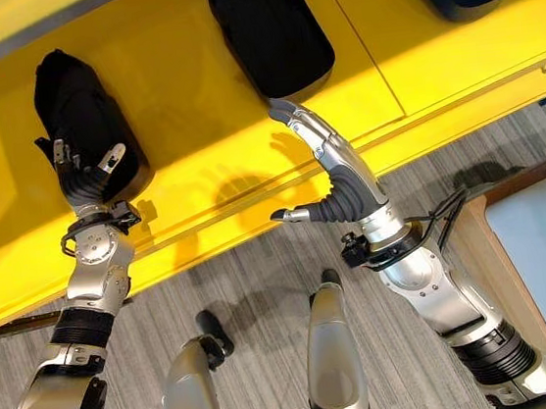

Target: Move parts from the plastic box to the shelf.

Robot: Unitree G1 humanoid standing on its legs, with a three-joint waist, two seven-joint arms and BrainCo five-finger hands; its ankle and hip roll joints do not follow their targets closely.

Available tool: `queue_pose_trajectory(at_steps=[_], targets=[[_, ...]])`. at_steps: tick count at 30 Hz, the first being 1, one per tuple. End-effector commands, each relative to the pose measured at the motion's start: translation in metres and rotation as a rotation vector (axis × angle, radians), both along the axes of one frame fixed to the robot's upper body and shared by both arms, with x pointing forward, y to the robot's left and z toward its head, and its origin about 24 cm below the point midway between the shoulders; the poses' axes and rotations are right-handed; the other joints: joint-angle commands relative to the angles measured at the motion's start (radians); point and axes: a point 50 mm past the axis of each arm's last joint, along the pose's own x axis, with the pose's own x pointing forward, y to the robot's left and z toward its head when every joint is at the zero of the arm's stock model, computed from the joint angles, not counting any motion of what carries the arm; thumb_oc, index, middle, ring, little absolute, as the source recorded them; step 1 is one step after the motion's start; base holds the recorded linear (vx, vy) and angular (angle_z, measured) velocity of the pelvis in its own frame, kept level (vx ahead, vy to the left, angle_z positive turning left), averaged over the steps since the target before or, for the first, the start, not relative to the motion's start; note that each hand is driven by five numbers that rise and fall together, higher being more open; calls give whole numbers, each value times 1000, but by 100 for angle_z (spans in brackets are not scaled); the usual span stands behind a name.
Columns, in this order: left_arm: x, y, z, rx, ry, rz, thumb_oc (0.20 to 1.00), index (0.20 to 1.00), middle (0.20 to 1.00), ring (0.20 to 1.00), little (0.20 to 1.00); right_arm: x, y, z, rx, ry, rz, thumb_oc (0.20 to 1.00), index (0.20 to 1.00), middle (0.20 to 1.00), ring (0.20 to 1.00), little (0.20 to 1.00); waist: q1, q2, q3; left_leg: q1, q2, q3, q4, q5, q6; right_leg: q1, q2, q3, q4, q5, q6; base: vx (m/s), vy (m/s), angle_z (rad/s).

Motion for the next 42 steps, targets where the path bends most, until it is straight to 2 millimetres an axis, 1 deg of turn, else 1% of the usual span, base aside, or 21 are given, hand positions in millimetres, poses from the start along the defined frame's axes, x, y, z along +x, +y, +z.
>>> queue_pose_trajectory(at_steps=[1, 3, 7, 11, 13, 17, 21, 22, 25, 30, 31, 37, 40, 42], targets=[[-1, -4, -3, 13, -9, -24, 1000, 1000, 1000, 1000, 1000, -3, 4, 12, 52, -49, 47, 1000, 1000, 1000, 1000, 1000, -4, -45, -38, 33, -51, 21, -24, -81, 80, 16, 101, -49, 127, -125, -90, 6, -29, -7], [0, -12, -6, 14, -4, -52, 1000, 1000, 1000, 1000, 1000, -2, 4, 10, 57, -42, 50, 1000, 1000, 1000, 1000, 1000, -3, -49, -37, 27, -48, 20, -16, -83, 80, 14, 104, -51, 133, -127, -91, 5, -18, -2], [0, -20, -4, 29, -15, -84, 1000, 1000, 1000, 1000, 1000, -3, 4, 9, 56, -41, 48, 1000, 1000, 1000, 1000, 1000, -4, -52, -36, 26, -47, 22, -18, -83, 83, 15, 105, -54, 129, -125, -91, 0, 0, 0], [-1, -30, 0, 53, -35, -116, 1000, 1000, 1000, 1000, 1000, -3, 4, 7, 62, -38, 41, 1000, 1000, 1000, 1000, 1000, -3, -53, -33, 26, -46, 23, -17, -82, 84, 18, 107, -54, 125, -122, -91, 0, 0, 0], [-2, -35, 5, 98, -48, -108, 1000, 1000, 1000, 1000, 1000, -3, 3, 6, 63, -39, 38, 1000, 1000, 1000, 1000, 1000, -4, -54, -33, 23, -46, 24, -16, -82, 84, 19, 109, -55, 124, -122, -92, 0, 0, 0], [-5, -34, 13, 137, -95, -107, 1000, 1000, 1000, 1000, 1000, -2, 2, 4, 70, -26, 27, 1000, 1000, 1000, 1000, 1000, -1, -54, -35, 22, -49, 23, -14, -84, 85, 20, 111, -55, 126, -125, -94, 0, 0, 0], [-3, -37, 19, 177, -98, -150, 1000, 1000, 1000, 1000, 1000, -1, 3, 4, 70, -22, 30, 1000, 1000, 1000, 1000, 1000, -5, -52, -33, 21, -50, 26, -19, -79, 84, 19, 111, -53, 118, -118, -91, 0, 0, 0], [-1, -40, 23, 218, -105, -173, 1000, 1000, 1000, 1000, 1000, 0, 3, 5, 68, -22, 32, 1000, 1000, 1000, 1000, 1000, -7, -51, -31, 22, -50, 29, -22, -77, 84, 19, 112, -54, 116, -116, -92, 0, 0, 0], [0, -47, 27, 243, -113, -229, 1000, 1000, 1000, 1000, 1000, -1, 3, 5, 69, -22, 33, 1000, 1000, 1000, 1000, 1000, -10, -50, -29, 21, -51, 31, -23, -76, 84, 17, 113, -53, 118, -117, -93, 0, 0, 0], [3, -64, 27, 313, -104, -309, 1000, 1000, 1000, 1000, 1000, 0, 4, 6, 65, -18, 48, 1000, 1000, 1000, 1000, 1000, -20, -53, -30, 19, -48, 37, -21, -78, 86, 15, 115, -53, 124, -120, -93, 0, 0, 0], [4, -70, 27, 337, -97, -334, 1000, 1000, 1000, 1000, 1000, 0, 4, 6, 61, -17, 54, 1000, 1000, 1000, 1000, 1000, -25, -55, -31, 17, -46, 41, -21, -78, 86, 14, 116, -52, 123, -119, -93, 0, 0, 0], [10, -87, 29, 387, -98, -403, 1000, 1000, 1000, 1000, 1000, 0, 6, 6, 60, -14, 75, 1000, 1000, 1000, 1000, 1000, -45, -62, -30, 11, -39, 56, -16, -78, 86, 7, 121, -46, 125, -116, -92, -2, 3, -2], [11, -98, 33, 437, -106, -435, 1000, 1000, 1000, 1000, 1000, -2, 7, 5, 56, -14, 86, 1000, 1000, 1000, 1000, 1000, -58, -64, -27, 10, -37, 64, -11, -81, 87, 5, 123, -40, 127, -116, -93, 5, 20, -6], [11, -100, 33, 488, -103, -427, 1000, 1000, 1000, 1000, 1000, -3, 7, 6, 54, -16, 95, 1000, 1000, 1000, 1000, 1000, -64, -63, -27, 13, -37, 69, -13, -81, 87, 7, 121, -37, 120, -113, -92, 2, 29, -8]])
